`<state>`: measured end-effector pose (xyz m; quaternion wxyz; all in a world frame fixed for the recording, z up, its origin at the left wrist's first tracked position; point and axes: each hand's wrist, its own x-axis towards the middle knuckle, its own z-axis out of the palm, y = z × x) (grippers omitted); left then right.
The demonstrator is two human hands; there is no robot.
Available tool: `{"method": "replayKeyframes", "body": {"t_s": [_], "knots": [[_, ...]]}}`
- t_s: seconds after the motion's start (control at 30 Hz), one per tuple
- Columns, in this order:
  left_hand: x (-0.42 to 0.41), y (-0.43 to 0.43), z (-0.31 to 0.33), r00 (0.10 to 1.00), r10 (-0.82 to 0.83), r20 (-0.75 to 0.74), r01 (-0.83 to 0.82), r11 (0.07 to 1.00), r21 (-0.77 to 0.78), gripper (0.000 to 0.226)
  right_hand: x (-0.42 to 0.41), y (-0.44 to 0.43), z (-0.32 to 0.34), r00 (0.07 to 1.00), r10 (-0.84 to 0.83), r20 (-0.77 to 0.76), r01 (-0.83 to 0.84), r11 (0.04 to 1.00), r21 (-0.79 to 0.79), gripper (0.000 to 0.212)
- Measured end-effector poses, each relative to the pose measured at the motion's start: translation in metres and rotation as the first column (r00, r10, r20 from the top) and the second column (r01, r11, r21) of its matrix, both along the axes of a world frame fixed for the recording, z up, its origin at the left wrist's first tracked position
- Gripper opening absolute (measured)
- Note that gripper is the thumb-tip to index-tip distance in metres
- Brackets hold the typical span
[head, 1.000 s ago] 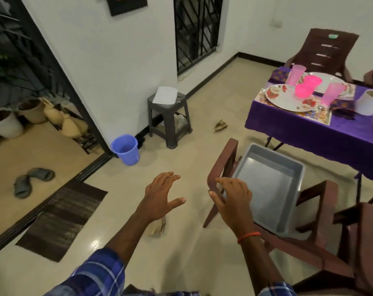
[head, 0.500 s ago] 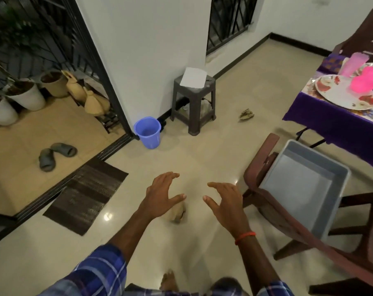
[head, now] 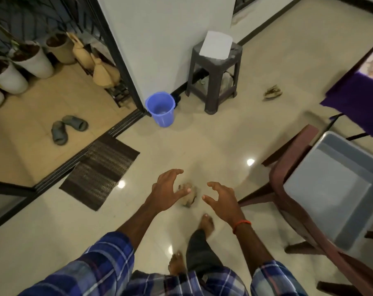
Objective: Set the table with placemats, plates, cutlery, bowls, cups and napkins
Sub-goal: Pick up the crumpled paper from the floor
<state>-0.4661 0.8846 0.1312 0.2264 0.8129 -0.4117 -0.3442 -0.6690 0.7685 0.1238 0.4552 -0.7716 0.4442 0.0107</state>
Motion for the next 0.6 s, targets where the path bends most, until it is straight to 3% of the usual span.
{"method": "replayKeyframes", "body": {"t_s": [0.33, 0.6], "knots": [[0.03, -0.038, -0.068, 0.981, 0.161, -0.104, -0.137, 0.969, 0.207, 0.07, 0.05, -0.045, -0.074, 0.986, -0.169, -0.012, 0.164, 0.938, 0.306, 0.049], [0.044, -0.064, -0.164, 0.948, 0.257, -0.186, -0.187, 0.927, 0.325, 0.066, 0.054, -0.071, -0.164, 0.909, -0.384, -0.163, 0.413, 0.774, 0.48, 0.045]]}}
